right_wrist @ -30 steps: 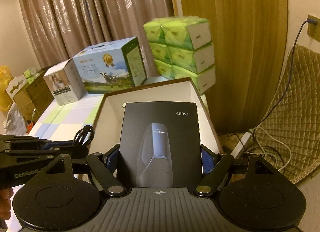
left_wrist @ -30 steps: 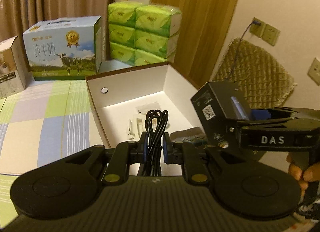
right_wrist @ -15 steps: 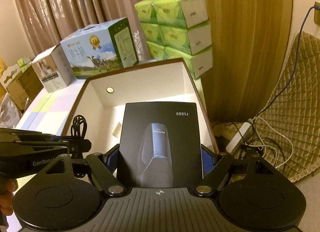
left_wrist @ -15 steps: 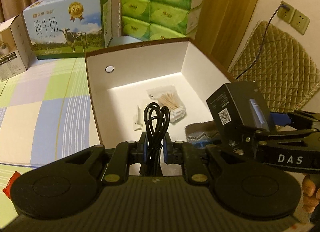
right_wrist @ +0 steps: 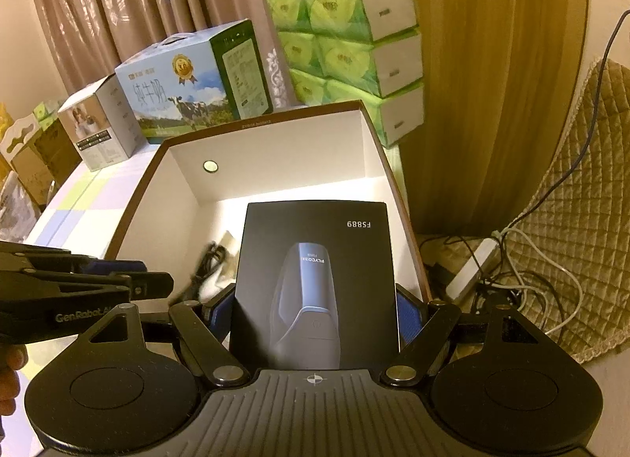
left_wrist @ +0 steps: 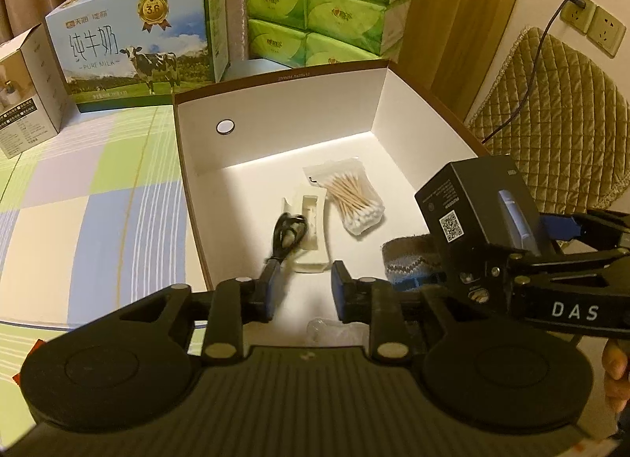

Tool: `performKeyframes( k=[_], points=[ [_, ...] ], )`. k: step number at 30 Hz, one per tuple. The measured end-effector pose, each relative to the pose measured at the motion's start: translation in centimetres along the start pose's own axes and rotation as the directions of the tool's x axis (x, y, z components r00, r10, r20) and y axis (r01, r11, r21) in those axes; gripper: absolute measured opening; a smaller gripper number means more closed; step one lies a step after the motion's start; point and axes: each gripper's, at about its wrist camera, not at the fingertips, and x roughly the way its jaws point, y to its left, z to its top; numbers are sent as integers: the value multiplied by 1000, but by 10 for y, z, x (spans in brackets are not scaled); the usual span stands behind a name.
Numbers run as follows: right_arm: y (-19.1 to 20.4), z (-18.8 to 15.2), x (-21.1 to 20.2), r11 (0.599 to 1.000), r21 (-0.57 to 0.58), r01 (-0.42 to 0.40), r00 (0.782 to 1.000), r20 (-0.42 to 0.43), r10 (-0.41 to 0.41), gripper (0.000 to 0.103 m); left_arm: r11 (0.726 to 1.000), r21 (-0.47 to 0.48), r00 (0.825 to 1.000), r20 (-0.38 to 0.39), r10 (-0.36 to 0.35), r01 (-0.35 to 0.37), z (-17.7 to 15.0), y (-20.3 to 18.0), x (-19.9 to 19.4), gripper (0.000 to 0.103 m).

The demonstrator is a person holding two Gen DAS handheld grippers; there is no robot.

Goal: Organize objects
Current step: 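Carry the FLYCO box and black cable over the brown box with both tools, then release the FLYCO box and cable into the brown box with both tools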

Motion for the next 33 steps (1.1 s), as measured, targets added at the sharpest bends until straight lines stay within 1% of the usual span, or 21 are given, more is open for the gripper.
performKeyframes(
  k=[6,9,11,12,13,14,15,16,18,19,20,23,28,33],
  points=[
    [0,2,2,1000,-9,6,1000,-1,-6,76,1000,-5,1000,-2,-1,1,0,3,-1,28],
    [1,3,4,1000,-14,10,1000,-1,-10,76,1000,-7,1000,-2,-2,2,0,4,-1,34],
    [2,3,4,999,-32,12,1000,10,-11,76,1000,-6,1000,2,2,-2,0,5,-2,44],
    [4,3,4,999,-48,14,1000,22,-13,76,1000,-3,1000,9,3,-2,-1,5,-3,46],
    [6,3,3,998,-65,17,999,36,-15,79,1000,-2,1000,17,2,-2,-2,6,-5,52],
    [9,3,2,996,-83,22,999,47,-18,87,1000,-2,1000,26,2,-1,-2,6,-7,63],
    [11,3,-1,995,-95,28,998,61,-22,91,1000,-3,999,33,-1,1,-3,7,-10,68],
    [12,2,-3,995,-99,32,997,74,-25,95,1000,-1,999,43,-9,9,-4,8,-12,68],
    [13,1,-7,995,-95,26,997,76,-19,96,1000,9,998,55,-16,16,-6,8,-19,69],
    [13,0,-10,996,-89,22,997,76,-16,96,1000,14,998,58,-22,21,-7,9,-21,71],
    [13,-1,-12,996,-84,23,997,77,-16,96,1000,15,998,60,-23,22,-8,9,-25,77],
    [15,-6,-21,997,-70,20,997,76,-15,99,1000,16,996,88,-27,26,-13,11,-40,80],
    [18,-15,-37,1000,-23,14,997,82,-12,101,999,1,992,120,-47,48,-22,19,-65,80],
    [23,-26,-56,1000,17,-12,995,95,11,101,998,-30,987,155,-43,48,-38,40,-92,80]
  ],
)
